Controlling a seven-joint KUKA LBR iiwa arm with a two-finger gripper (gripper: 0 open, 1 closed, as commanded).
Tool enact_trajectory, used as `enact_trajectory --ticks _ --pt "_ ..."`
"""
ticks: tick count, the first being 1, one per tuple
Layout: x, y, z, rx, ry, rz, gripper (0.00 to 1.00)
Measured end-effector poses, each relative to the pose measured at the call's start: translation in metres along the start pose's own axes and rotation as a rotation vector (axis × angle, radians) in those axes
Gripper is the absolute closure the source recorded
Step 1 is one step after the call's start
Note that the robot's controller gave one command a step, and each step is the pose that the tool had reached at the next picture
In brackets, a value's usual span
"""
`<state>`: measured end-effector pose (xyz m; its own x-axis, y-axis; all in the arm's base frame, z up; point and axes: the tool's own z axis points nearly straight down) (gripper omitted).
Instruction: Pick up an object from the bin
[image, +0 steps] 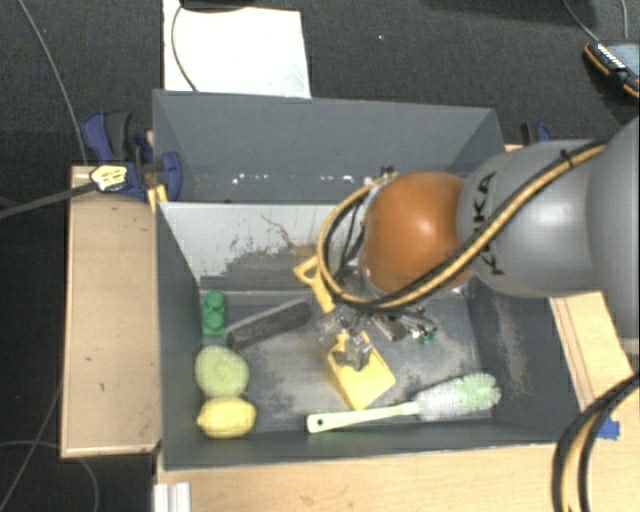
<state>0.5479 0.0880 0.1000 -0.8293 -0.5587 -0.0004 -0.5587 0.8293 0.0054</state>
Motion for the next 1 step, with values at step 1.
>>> enact_trajectory --ticks 1 --pt "-0.0016 -0.0004 -0.0175 0.002 -0.006 0.001 1.00"
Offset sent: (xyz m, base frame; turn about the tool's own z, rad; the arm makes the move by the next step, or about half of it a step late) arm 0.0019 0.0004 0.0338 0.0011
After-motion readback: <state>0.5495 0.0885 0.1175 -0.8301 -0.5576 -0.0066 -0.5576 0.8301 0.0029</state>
